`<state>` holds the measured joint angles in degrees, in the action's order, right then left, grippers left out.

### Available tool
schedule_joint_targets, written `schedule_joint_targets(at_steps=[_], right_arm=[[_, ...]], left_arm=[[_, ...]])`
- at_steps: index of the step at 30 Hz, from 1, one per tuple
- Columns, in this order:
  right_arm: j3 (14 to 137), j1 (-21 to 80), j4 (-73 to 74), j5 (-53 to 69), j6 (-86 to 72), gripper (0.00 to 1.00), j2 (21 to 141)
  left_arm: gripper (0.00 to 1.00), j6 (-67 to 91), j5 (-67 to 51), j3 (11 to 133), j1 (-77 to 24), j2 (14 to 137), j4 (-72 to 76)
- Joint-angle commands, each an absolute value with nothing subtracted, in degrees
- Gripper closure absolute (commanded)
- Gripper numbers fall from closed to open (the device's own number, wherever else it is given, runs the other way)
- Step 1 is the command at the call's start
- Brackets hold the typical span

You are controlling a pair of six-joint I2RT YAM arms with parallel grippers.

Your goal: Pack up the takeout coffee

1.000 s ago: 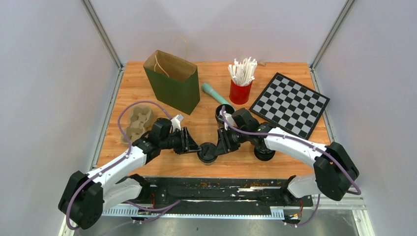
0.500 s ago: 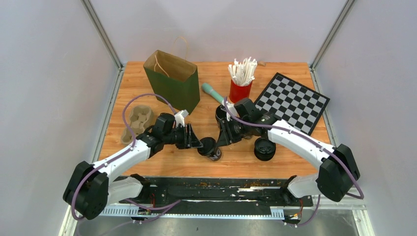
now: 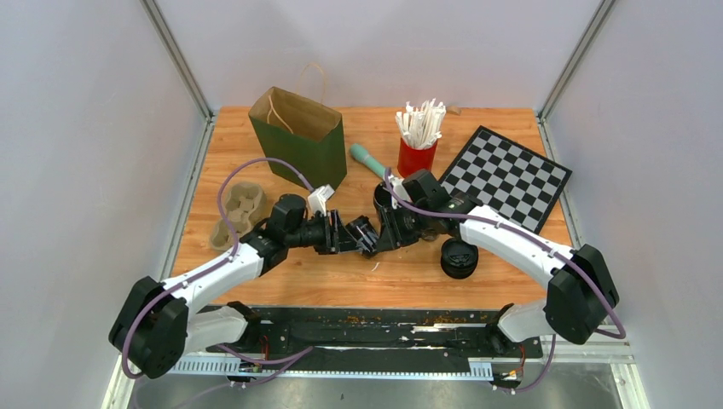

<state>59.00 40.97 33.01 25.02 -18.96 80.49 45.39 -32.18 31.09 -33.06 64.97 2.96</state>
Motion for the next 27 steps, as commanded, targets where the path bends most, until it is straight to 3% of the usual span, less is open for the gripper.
schedule_joint_targets(at_steps=[1, 6, 11, 20, 27], right_arm=[[60.70, 40.61, 33.60, 20.99, -18.69, 0.64, 78.03], [60.58, 40.67, 33.74, 17.18, -20.33, 0.57, 76.39], [57.63, 41.71, 23.84, 15.73, -18.64, 0.52, 74.94], [65.20, 44.59, 20.81, 7.78, -7.95, 0.29, 83.27], [70.21, 49.65, 22.41, 1.32, -0.27, 0.18, 91.90]], left_arm=[[0.51, 46.72, -32.38, 31.20, -33.97, 64.73, 5.92], [0.48, 44.42, -19.87, 33.96, -34.01, 58.82, -6.68], [0.45, 43.13, -6.08, 37.94, -32.82, 54.83, -19.05], [0.45, 46.50, -7.30, 37.31, -24.18, 52.86, -18.97], [0.45, 47.74, -7.38, 37.45, -21.66, 50.41, -23.49]])
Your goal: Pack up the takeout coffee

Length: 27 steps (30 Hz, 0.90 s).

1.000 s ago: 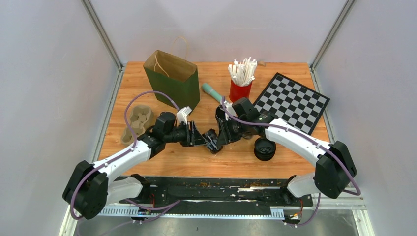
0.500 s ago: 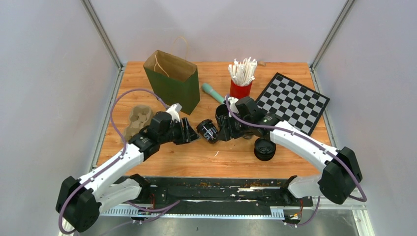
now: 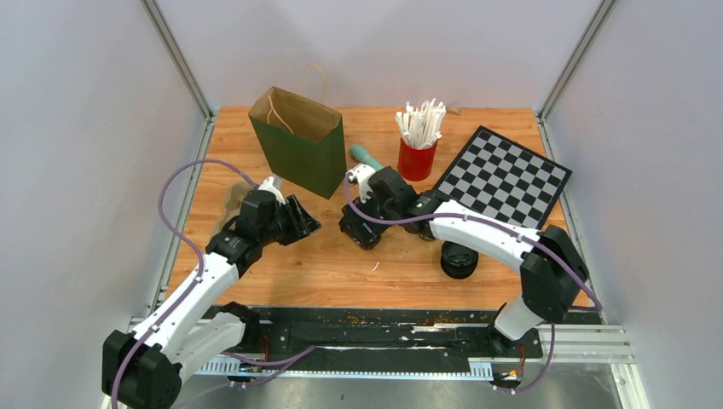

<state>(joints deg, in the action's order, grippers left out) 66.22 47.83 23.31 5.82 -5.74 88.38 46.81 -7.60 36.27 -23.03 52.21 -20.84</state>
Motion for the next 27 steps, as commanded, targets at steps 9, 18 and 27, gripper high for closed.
schedule_joint_targets(at_steps=[9, 18, 27], right_arm=[[72.26, 52.83, 21.26, -4.28, 4.42, 0.14, 100.12], [67.57, 53.53, 16.43, -3.62, 3.96, 0.16, 100.65], [66.52, 53.52, 15.21, -1.41, 3.54, 0.21, 101.92]], left_arm=[[0.44, 51.38, -13.15, 32.64, -20.31, 48.86, -24.60], [0.45, 50.98, -16.24, 31.91, -19.25, 51.06, -23.88], [0.44, 51.83, -18.19, 31.44, -18.25, 53.72, -22.44]])
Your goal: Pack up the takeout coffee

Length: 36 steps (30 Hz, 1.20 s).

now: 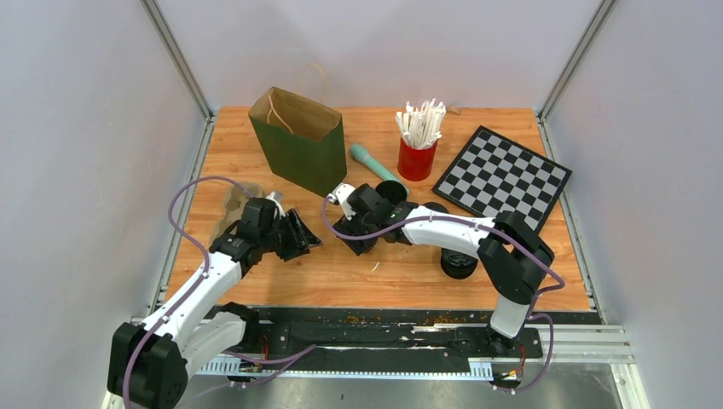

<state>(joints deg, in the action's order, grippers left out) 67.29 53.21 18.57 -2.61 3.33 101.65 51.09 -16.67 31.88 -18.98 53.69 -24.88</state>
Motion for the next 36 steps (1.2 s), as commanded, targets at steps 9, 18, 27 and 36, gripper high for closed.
schedule_joint_targets(at_steps=[9, 18, 27, 36], right_arm=[[63.14, 53.53, 12.18, -0.93, 3.13, 0.31, 99.01], [56.89, 54.27, 6.77, 0.80, 0.52, 0.36, 92.32], [48.10, 56.87, -4.39, -2.84, 0.35, 0.36, 79.52], [44.97, 58.23, -8.09, -4.37, 0.40, 0.36, 72.86]], left_arm=[[0.44, 54.45, -22.22, 32.18, -16.02, 53.93, -21.23], [0.41, 64.09, -26.55, 30.70, -14.41, 54.02, -12.92], [0.32, 78.52, -29.01, 26.59, -14.41, 48.90, -3.30], [0.27, 89.40, -30.27, 20.83, -14.41, 42.99, 6.06]])
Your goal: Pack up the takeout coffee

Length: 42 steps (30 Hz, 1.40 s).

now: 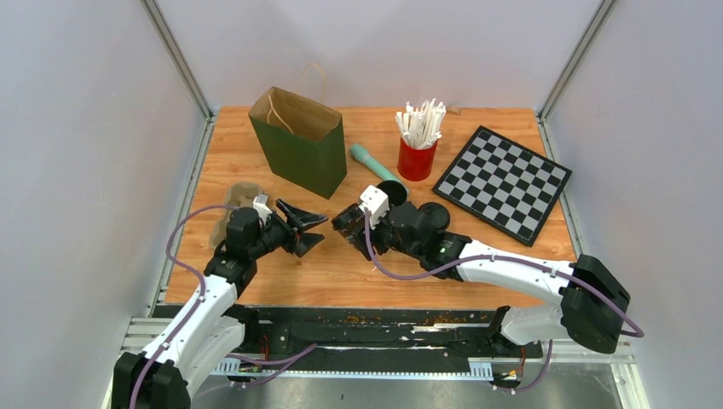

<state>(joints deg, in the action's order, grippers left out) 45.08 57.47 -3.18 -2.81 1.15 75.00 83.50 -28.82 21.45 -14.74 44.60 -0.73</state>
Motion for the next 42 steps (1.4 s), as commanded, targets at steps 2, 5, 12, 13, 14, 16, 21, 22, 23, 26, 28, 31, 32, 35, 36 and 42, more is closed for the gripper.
schedule_joint_targets(at_steps=[2, 5, 12, 13, 14, 16, 21, 22, 23, 26, 28, 31, 32, 35, 36, 42], right_arm=[[45.15, 58.54, -8.02, -4.81, 0.52, 0.36, 72.64], [45.35, 58.93, -7.95, -5.33, 0.53, 0.36, 72.76], [45.61, 60.22, -8.17, -6.58, 0.65, 0.36, 72.95], [45.61, 60.32, -8.13, -6.67, 0.70, 0.36, 73.03], [45.62, 60.48, -8.09, -6.81, 0.77, 0.36, 72.99], [45.60, 60.60, -8.09, -7.04, 0.92, 0.36, 73.04], [45.53, 60.90, -8.33, -7.30, 1.11, 0.36, 73.28], [45.53, 60.91, -8.42, -7.35, 1.22, 0.36, 73.44], [45.46, 60.91, -8.48, -7.26, 1.23, 0.36, 73.66], [45.07, 61.00, -8.85, -7.09, 1.23, 0.35, 74.15], [44.83, 61.00, -8.96, -6.96, 1.21, 0.34, 74.54], [44.74, 61.04, -8.77, -6.50, 1.10, 0.31, 75.03], [44.71, 61.00, -8.48, -6.28, 1.06, 0.30, 75.25], [44.25, 61.01, -8.17, -6.15, 0.71, 0.28, 75.41], [43.68, 61.00, -8.55, -6.20, 0.70, 0.28, 75.42], [40.94, 60.99, -11.17, -6.24, 0.36, 0.28, 76.86]], left_arm=[[0.27, 92.27, -30.41, 19.22, -14.50, 42.34, 9.60], [0.28, 95.29, -29.90, 18.04, -14.63, 41.17, 11.43], [0.28, 97.12, -28.54, 17.35, -16.84, 42.85, 13.20], [0.28, 97.72, -28.28, 17.07, -17.32, 43.47, 14.21], [0.28, 98.38, -27.99, 16.79, -18.03, 44.01, 15.64], [0.29, 99.53, -27.50, 16.45, -19.09, 45.22, 17.91], [0.39, 100.60, -25.79, 16.49, -21.00, 45.57, 18.67], [0.42, 100.96, -25.27, 16.37, -21.20, 45.30, 18.83], [0.44, 101.24, -24.90, 16.23, -21.33, 45.06, 18.88], [0.49, 101.62, -24.24, 16.10, -21.36, 44.42, 18.97], [0.53, 101.56, -24.04, 16.17, -21.36, 44.24, 19.14], [0.59, 100.90, -23.99, 16.24, -21.42, 44.68, 19.33], [0.61, 100.34, -23.99, 16.26, -21.43, 44.99, 19.29], [0.63, 98.19, -24.46, 16.56, -21.45, 46.30, 19.07], [0.63, 97.20, -24.77, 16.73, -21.52, 46.94, 18.96], [0.63, 91.56, -25.48, 16.43, -22.23, 50.69, 18.81]])
